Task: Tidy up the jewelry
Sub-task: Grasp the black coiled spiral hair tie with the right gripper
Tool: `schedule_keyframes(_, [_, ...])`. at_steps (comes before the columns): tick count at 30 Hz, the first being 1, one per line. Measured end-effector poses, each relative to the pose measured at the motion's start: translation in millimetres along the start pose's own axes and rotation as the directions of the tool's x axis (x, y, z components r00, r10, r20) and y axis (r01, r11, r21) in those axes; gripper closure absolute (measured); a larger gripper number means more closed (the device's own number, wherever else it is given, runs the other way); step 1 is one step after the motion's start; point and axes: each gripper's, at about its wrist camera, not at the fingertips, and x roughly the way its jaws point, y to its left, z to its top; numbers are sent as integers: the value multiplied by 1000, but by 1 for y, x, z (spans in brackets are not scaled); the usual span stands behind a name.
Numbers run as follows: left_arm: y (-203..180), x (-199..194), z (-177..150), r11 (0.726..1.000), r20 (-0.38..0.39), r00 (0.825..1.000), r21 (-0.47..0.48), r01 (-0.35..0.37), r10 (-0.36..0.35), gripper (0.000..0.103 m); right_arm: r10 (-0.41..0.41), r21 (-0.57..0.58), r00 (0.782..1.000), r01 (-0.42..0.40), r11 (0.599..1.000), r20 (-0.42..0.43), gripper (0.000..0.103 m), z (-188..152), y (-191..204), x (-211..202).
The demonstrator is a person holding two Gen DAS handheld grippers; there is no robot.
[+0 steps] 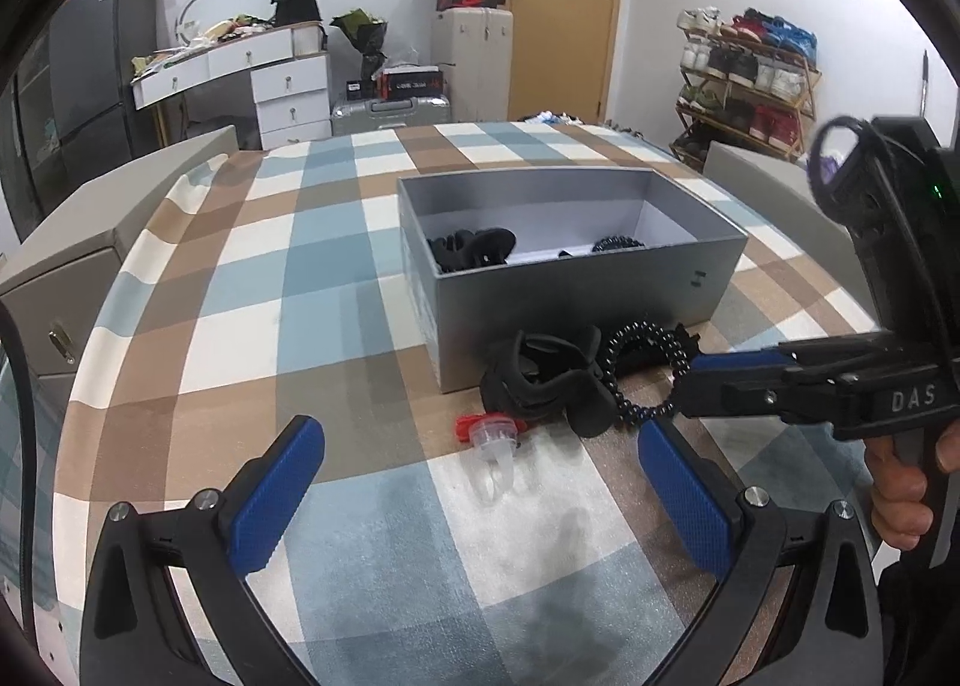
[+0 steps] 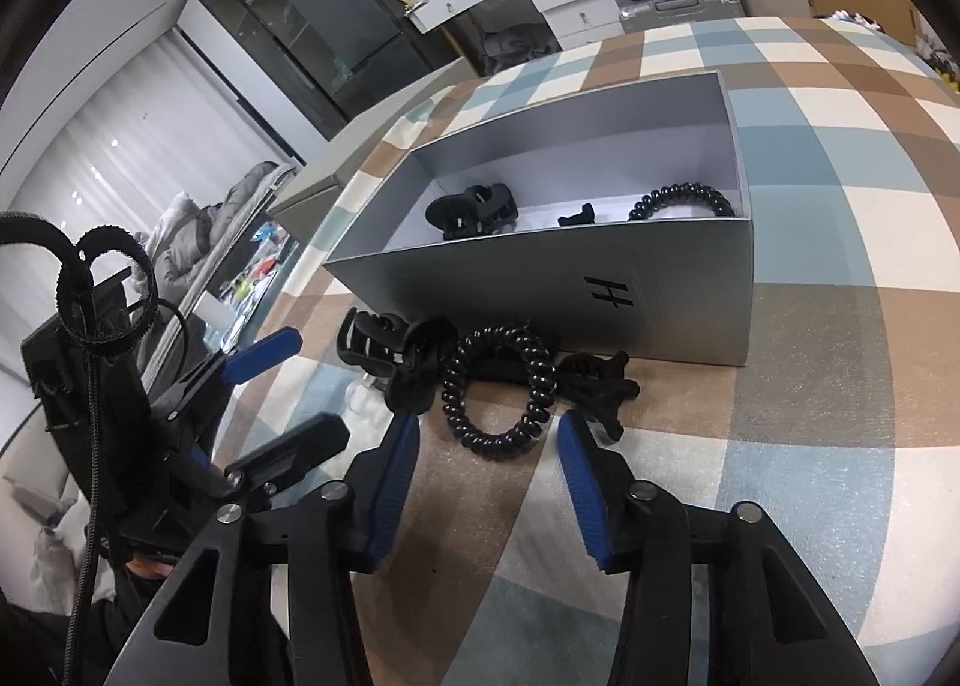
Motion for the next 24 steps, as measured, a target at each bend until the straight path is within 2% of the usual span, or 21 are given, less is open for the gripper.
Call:
schedule_keyframes(7, [-6,1,-2,999,-21,1000,30,22,-21,1,-20,4,1000,20,1000,4,65,2,-1,3])
schedule_keyframes(11, [-8,1,-3,999,-30,999,33,28,-27,1,-46,-10,999,46,999,4,78,4,0,7])
schedule_keyframes(24, [-9,3,-2,999,-56,998,25,37,-36,1,-111,-60,994,112,992,17,82,2,9,9])
